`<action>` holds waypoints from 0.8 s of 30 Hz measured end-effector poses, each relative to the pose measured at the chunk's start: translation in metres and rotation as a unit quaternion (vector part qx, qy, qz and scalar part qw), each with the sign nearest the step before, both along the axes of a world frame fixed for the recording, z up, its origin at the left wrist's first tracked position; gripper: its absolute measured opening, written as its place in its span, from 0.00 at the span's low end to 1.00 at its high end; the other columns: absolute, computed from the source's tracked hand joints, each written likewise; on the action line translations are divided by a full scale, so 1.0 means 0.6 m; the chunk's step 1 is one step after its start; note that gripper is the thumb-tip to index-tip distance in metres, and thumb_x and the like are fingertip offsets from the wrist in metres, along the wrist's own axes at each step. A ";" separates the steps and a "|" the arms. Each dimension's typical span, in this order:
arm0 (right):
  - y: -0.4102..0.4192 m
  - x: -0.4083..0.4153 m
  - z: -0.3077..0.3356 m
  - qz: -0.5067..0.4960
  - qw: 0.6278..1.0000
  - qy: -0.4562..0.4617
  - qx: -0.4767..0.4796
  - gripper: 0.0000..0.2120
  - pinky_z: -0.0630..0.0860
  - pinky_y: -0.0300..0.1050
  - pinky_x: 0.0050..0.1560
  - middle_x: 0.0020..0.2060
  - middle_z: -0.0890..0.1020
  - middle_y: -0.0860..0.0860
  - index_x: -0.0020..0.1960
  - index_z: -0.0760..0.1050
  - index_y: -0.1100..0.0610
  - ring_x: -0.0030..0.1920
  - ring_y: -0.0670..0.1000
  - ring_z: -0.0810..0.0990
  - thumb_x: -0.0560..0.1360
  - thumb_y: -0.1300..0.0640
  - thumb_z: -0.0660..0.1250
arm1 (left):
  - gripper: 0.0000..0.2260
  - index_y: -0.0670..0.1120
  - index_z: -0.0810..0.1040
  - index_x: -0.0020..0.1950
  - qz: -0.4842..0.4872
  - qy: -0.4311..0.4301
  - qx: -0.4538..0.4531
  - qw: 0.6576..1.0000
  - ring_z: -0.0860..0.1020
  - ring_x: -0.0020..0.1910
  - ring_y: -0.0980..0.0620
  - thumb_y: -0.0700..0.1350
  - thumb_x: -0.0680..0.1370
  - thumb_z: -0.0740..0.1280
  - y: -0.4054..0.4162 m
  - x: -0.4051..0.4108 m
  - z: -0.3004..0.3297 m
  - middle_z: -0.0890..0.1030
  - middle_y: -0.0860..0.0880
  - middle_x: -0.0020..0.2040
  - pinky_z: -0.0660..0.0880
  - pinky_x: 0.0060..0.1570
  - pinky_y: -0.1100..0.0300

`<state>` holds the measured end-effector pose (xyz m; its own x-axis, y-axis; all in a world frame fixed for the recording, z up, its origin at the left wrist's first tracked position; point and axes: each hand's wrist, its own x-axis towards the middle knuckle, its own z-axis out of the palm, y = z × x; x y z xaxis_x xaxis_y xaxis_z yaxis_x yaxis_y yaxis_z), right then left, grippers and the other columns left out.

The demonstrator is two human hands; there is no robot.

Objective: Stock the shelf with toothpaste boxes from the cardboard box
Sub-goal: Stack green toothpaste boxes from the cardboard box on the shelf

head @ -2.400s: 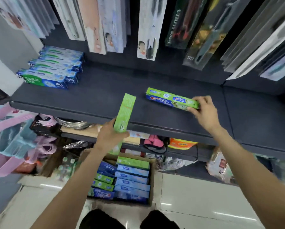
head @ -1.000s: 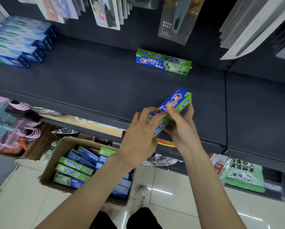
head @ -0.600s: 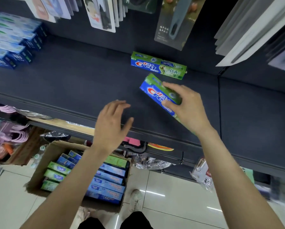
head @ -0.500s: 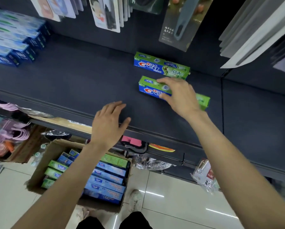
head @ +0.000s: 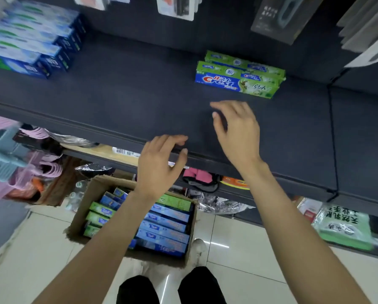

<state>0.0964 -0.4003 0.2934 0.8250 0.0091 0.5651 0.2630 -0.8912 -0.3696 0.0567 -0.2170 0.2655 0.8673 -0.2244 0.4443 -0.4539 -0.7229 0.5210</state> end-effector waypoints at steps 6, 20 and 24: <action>0.095 -0.219 -0.100 0.022 0.994 0.108 0.012 0.10 0.71 0.37 0.29 0.32 0.81 0.46 0.50 0.81 0.54 0.31 0.45 0.77 0.75 0.57 0.61 | 0.05 0.45 0.77 0.44 -0.081 -0.021 -0.070 0.994 0.73 0.32 0.55 0.41 0.76 0.62 0.129 -0.084 -0.088 0.79 0.49 0.34 0.70 0.33 0.65; 0.248 -0.222 -0.525 0.050 0.837 0.522 -0.159 0.26 0.55 0.52 0.73 0.74 0.58 0.58 0.76 0.55 0.57 0.74 0.60 0.56 0.80 0.55 0.57 | 0.32 0.54 0.58 0.75 -0.133 0.433 0.378 0.807 0.57 0.75 0.46 0.54 0.75 0.67 0.367 -0.114 -0.472 0.63 0.51 0.74 0.55 0.72 0.49; 0.267 -0.200 -0.585 -0.009 0.827 0.503 -0.252 0.27 0.70 0.56 0.61 0.65 0.68 0.64 0.73 0.60 0.61 0.62 0.65 0.69 0.76 0.60 0.63 | 0.33 0.55 0.58 0.74 -0.192 0.423 0.446 0.765 0.56 0.74 0.48 0.55 0.73 0.69 0.384 -0.126 -0.509 0.58 0.52 0.75 0.54 0.73 0.49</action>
<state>-0.0235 -0.2399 -0.0573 0.8782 0.0164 -0.4780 0.0334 -0.9991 0.0271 -0.0191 0.0134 -0.0401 0.5539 -0.4221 -0.7177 -0.4951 -0.8600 0.1236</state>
